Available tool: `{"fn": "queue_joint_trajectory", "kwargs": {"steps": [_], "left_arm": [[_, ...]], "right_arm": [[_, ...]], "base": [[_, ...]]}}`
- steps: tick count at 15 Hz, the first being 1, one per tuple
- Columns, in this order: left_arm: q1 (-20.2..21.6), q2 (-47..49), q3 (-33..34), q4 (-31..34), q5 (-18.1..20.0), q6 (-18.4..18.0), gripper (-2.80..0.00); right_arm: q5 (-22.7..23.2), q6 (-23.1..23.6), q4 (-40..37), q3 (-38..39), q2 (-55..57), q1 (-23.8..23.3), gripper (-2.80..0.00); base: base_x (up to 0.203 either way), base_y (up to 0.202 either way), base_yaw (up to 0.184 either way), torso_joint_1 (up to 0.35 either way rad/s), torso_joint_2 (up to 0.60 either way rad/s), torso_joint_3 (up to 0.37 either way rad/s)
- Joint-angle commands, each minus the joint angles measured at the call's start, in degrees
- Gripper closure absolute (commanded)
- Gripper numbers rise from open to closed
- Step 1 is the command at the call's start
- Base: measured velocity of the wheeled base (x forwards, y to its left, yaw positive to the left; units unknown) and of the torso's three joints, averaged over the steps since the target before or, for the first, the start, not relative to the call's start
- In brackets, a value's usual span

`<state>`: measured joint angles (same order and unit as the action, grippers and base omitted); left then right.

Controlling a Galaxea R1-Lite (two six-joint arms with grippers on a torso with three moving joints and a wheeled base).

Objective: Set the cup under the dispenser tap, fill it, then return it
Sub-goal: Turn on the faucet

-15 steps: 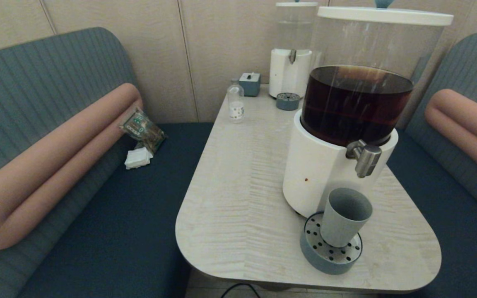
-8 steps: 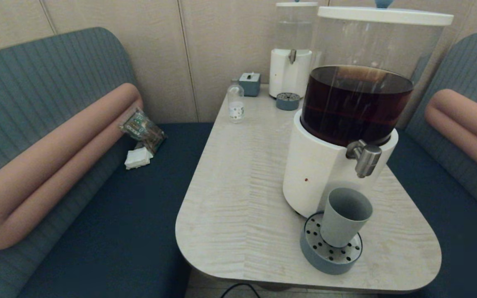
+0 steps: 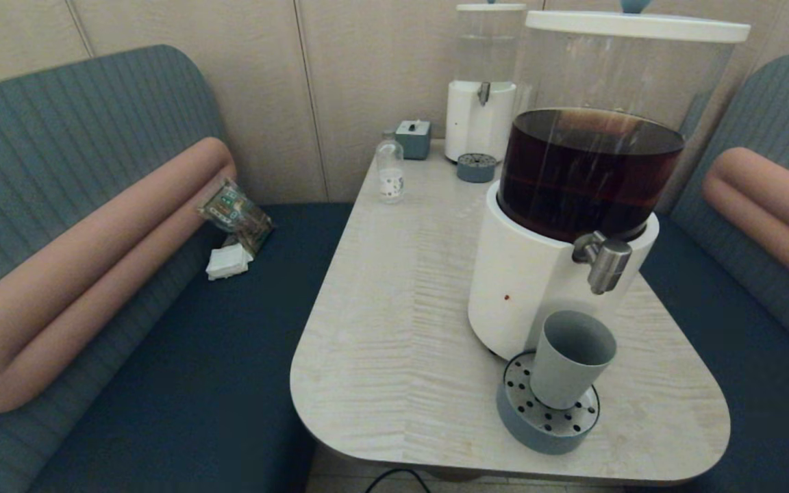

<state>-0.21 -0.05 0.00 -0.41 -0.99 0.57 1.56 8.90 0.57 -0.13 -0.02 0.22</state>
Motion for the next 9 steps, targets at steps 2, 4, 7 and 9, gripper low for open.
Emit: {"fn": "queue_joint_trajectory", "kwargs": {"steps": [2, 4, 7, 9], "left_arm": [[0.0, 0.1, 0.0, 0.0, 0.0, 0.0, 0.00], [0.0, 0.1, 0.0, 0.0, 0.0, 0.0, 0.00], [0.0, 0.1, 0.0, 0.0, 0.0, 0.0, 0.00], [0.0, 0.1, 0.0, 0.0, -0.1, 0.0, 0.00]], "right_arm": [[0.3, -0.4, -0.2, -2.1, 0.4, 0.1, 0.00], [0.8, -4.0, -2.4, -12.9, 3.3, 0.1, 0.00], [1.3, -8.2, -8.3, -41.2, 15.4, 0.1, 0.00], [1.5, -9.8, -12.8, -58.3, 29.6, -0.3, 0.00]], "base": [[0.000, 0.000, 0.000, 0.000, 0.00, 0.000], [0.000, 0.000, 0.000, 0.000, 0.00, 0.000], [0.000, 0.000, 0.000, 0.000, 0.00, 0.000], [0.000, 0.000, 0.000, 0.000, 0.00, 0.000]]}}
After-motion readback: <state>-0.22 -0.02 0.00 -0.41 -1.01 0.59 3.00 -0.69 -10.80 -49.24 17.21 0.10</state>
